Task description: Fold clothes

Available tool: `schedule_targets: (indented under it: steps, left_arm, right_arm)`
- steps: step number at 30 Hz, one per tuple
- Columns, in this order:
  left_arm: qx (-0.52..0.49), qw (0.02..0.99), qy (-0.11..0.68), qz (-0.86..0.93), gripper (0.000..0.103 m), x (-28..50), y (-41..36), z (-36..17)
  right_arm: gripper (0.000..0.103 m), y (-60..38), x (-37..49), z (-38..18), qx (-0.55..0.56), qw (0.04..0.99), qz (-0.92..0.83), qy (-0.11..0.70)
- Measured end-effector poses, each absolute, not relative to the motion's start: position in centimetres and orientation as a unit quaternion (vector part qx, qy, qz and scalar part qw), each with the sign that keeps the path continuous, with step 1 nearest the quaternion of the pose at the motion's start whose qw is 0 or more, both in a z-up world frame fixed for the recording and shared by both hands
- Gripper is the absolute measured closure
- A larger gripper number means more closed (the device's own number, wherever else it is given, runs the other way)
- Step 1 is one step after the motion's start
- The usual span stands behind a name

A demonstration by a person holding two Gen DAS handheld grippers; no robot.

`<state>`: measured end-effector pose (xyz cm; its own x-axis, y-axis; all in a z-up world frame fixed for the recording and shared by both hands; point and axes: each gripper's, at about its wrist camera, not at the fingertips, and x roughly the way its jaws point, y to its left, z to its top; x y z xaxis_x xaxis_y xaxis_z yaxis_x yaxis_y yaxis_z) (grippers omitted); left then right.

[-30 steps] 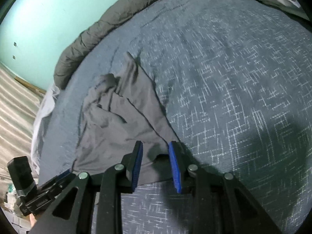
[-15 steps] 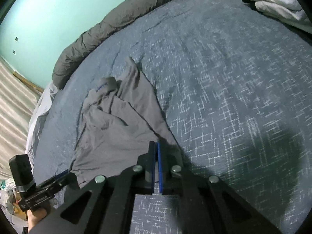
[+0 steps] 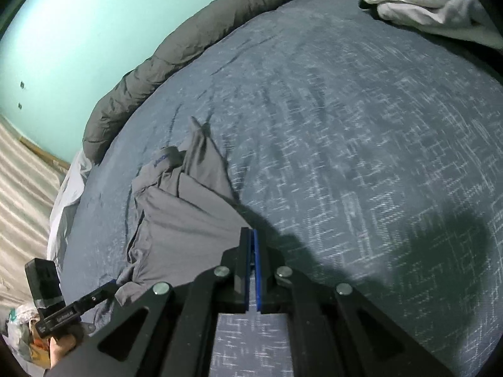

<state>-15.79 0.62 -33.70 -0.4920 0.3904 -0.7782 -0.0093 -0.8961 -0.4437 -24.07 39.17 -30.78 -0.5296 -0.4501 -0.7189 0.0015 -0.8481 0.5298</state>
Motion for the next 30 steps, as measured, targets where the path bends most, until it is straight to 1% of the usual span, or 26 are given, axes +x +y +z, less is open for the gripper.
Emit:
schedule_targets:
  steps: [4,10,20,24,26,28,29,30]
  left_arm:
    - [-0.496,0.130,-0.216,0.831,0.048,-15.8,0.6,-34.2]
    - [-0.493,0.142,-0.217,0.831,0.048,-15.7,0.9,-33.9]
    - [-0.488,0.139,-0.218,0.834,0.048,-16.9,0.9,-33.7]
    - [-0.486,0.132,-0.215,0.837,0.048,-17.1,0.8,-33.6]
    - [-0.486,0.129,-0.214,0.837,0.048,-17.0,0.6,-33.8]
    - [-0.486,0.125,-0.215,0.837,0.048,-17.0,0.4,-33.9]
    - [-0.486,0.125,-0.215,0.837,0.048,-17.1,0.3,-34.0]
    - [-0.486,0.124,-0.215,0.838,0.048,-17.2,0.2,-34.0]
  right_arm:
    - [0.102,40.5,-24.0,-31.5,0.467,0.117,-0.840,-0.248]
    - [0.102,39.7,-24.3,-32.1,0.477,0.130,-0.834,-0.245]
    - [0.102,39.9,-24.6,-32.7,0.488,0.121,-0.829,-0.245]
    - [0.100,40.0,-24.9,-32.3,0.477,0.126,-0.832,-0.255]
    - [0.096,39.9,-25.0,-31.6,0.469,0.125,-0.837,-0.253]
    - [0.088,39.3,-25.2,-30.7,0.458,0.135,-0.844,-0.243]
    - [0.079,39.0,-25.3,-30.2,0.454,0.142,-0.847,-0.240]
    - [0.075,38.7,-25.6,-29.9,0.450,0.151,-0.847,-0.238]
